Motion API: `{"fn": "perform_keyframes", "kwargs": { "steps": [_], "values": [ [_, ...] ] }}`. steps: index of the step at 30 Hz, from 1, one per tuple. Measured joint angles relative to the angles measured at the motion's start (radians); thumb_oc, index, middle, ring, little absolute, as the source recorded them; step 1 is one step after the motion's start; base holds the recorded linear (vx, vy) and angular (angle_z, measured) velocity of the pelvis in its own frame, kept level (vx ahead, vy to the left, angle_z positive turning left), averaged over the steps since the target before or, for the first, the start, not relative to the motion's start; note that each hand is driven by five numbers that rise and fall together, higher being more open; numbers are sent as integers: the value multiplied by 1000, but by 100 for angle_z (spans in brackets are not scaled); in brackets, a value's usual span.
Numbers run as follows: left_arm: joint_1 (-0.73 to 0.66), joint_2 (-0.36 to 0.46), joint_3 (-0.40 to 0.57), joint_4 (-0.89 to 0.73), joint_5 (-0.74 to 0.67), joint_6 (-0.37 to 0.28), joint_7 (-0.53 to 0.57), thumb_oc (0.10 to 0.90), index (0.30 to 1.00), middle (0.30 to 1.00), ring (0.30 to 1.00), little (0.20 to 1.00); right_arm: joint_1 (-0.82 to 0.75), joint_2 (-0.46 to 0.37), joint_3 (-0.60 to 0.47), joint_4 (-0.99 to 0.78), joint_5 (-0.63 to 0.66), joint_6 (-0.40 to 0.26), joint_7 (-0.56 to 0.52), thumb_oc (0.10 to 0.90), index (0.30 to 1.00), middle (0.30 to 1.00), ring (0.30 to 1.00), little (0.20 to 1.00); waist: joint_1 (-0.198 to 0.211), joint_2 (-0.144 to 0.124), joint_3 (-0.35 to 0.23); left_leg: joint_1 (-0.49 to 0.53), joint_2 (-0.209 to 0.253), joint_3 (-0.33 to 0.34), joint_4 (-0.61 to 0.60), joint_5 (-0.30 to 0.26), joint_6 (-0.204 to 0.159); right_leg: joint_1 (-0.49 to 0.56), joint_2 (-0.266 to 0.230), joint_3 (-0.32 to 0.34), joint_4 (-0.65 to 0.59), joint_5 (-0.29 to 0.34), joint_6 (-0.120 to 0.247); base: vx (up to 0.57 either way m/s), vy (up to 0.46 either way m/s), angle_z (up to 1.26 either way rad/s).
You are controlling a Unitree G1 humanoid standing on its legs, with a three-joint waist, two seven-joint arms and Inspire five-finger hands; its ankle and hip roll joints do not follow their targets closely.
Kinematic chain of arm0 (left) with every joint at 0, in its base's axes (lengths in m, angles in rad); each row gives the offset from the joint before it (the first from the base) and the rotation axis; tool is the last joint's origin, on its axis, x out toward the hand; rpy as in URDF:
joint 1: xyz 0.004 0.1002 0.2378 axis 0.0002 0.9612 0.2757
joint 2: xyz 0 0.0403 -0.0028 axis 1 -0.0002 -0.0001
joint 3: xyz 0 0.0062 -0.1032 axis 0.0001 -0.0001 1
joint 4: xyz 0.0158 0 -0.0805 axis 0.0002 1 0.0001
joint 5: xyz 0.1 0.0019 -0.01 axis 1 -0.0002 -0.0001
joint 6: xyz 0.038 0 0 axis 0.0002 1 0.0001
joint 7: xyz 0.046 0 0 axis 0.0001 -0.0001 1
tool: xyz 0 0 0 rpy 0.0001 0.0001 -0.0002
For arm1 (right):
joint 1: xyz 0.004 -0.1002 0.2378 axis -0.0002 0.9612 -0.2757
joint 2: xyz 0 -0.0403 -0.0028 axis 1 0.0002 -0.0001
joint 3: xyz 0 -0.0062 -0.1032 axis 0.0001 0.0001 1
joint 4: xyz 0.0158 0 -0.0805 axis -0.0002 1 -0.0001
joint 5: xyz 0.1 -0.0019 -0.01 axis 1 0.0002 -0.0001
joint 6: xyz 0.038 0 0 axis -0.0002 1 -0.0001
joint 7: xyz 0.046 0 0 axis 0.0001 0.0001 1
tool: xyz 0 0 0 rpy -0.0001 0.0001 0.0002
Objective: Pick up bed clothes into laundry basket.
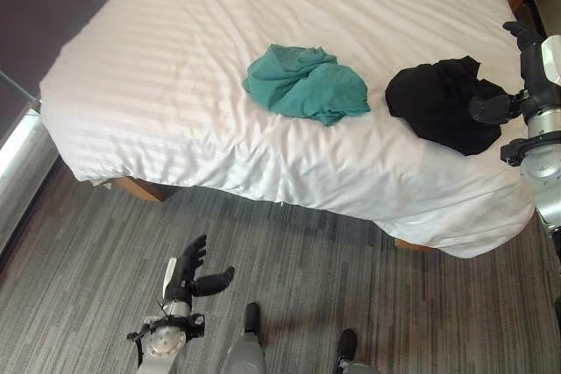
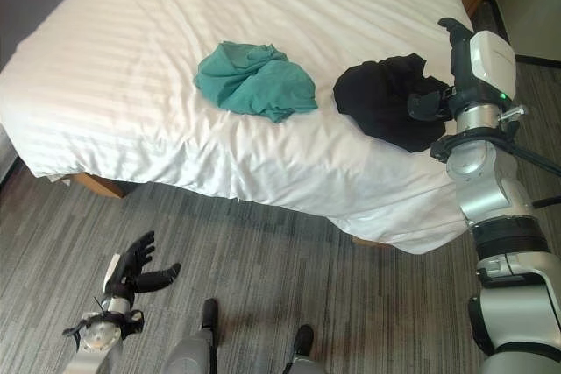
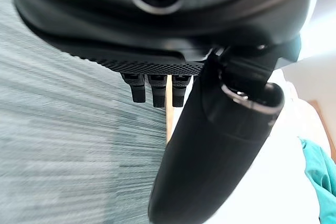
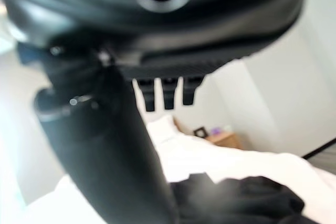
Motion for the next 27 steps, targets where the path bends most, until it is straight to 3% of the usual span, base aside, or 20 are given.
{"fn": "perform_keyframes", "kwargs": {
  "steps": [4, 5, 6, 7, 9, 17, 21, 27],
  "values": [
    [-45, 54, 14, -9, 2, -7, 16, 800, 900, 900, 900, 900, -4, 1, 33, 37, -14, 8, -5, 800, 900, 900, 900, 900, 3, -17, 10, 36, -16, 6, 1, -14, 22, -37, -29, 26, 128, -22, 49, 34, 10, -7],
    [-57, 69, 17, -8, 2, -7, 30, 800, 900, 900, 900, 900, -9, 1, 38, 45, -22, 8, -8, 800, 900, 900, 900, 900, 2, -22, 13, 37, -9, 6, 3, -22, 34, -67, -26, 37, 152, -49, 89, 119, -53, -11],
    [-61, 89, 24, -8, 2, -8, 30, 800, 900, 900, 900, 900, -11, 1, 38, 48, -24, 8, -11, 800, 900, 900, 900, 900, 1, -43, 16, 35, -12, 8, 2, -30, 44, -57, -21, 37, 71, -55, 106, 153, -95, -2],
    [-71, 92, 37, 8, 3, -6, 31, 800, 900, 900, 900, 900, -24, 1, 37, 55, -29, 7, -13, 800, 900, 900, 900, 900, -4, -52, 17, 27, -13, 3, -3, -36, 45, -30, -11, 27, -2, -5, 42, 127, -90, 3],
    [-48, 86, 42, 9, 4, -6, 29, 800, 900, 900, 900, 900, -26, 2, 36, 55, -29, 14, -15, 800, 900, 900, 900, 900, -9, -51, 17, 24, -2, 3, -3, -36, 44, -5, 12, 8, -63, 34, 37, 69, -69, -3],
    [32, -20, 38, 52, -25, -6, 3, 800, 900, 900, 900, 900, -42, 7, 39, 73, -22, 26, -16, 800, 900, 900, 900, 900, -18, -25, 2, -34, 13, -5, 6, -33, 38, -34, 32, -13, -88, 44, 24, 43, -56, 5],
    [36, -22, 39, 63, -44, -4, 3, 800, 900, 900, 900, 900, -78, 7, 68, 140, -16, 26, -9, 800, 900, 900, 900, 900, 6, -13, -5, -65, 17, -7, 5, -24, 26, -60, 37, -21, -87, 49, 18, 24, -30, 10],
    [46, -22, 39, 108, -44, -6, 3, 800, 900, 900, 900, 900, -168, 11, 125, 234, 5, 9, -8, 800, 900, 900, 900, 900, 8, -2, -11, -116, 19, -35, 7, -17, 16, -93, 39, -40, -86, 48, 21, 10, -23, 11]
  ]
}}
